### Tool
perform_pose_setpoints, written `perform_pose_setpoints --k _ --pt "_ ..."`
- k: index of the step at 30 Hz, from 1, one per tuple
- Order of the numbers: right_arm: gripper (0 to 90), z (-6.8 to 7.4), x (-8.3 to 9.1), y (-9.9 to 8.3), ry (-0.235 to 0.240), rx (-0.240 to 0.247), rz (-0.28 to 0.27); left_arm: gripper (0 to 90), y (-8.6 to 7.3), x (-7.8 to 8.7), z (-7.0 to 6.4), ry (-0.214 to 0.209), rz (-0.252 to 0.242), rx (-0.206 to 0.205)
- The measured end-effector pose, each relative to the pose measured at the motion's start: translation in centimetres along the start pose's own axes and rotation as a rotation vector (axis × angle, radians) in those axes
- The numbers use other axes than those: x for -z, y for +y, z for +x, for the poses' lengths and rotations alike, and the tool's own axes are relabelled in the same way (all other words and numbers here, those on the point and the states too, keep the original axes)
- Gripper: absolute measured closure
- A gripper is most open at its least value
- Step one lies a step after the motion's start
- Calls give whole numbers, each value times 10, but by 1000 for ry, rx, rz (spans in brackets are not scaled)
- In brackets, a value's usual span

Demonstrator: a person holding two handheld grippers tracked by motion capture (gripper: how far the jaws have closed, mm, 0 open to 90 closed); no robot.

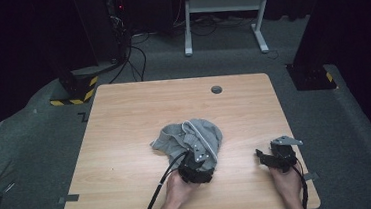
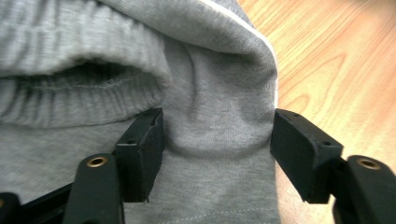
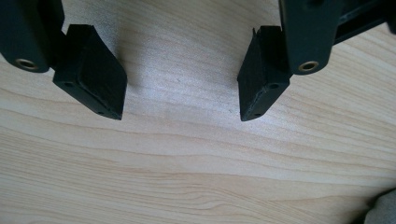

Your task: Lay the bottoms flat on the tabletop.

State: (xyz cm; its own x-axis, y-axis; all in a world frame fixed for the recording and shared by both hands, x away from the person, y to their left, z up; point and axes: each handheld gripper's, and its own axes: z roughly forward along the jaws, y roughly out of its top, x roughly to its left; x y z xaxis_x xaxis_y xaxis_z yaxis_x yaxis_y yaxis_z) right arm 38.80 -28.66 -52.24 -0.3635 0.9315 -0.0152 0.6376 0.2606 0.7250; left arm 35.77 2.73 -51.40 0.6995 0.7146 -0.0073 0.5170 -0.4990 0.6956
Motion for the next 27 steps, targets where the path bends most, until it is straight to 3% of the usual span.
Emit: perform_pose_setpoints --k 13,15,17,19,20,22,27 --pt "328 0 0 0 1 0 -1 270 -2 -2 -7 15 9 -44" --pt "328 0 0 0 2 0 0 319 -2 -1 -5 26 5 -33" --pt "328 0 0 0 1 0 0 492 -2 1 -3 34 6 -27" --pt "326 0 0 0 1 0 -1 534 -2 2 -1 32 8 -20" --pt "325 0 0 0 5 2 1 656 -2 3 1 40 9 -15" --pt "325 0 0 0 5 2 1 748 -2 3 3 31 4 -1" --pt "324 0 0 0 6 3 1 835 -2 9 8 -13 -18 32"
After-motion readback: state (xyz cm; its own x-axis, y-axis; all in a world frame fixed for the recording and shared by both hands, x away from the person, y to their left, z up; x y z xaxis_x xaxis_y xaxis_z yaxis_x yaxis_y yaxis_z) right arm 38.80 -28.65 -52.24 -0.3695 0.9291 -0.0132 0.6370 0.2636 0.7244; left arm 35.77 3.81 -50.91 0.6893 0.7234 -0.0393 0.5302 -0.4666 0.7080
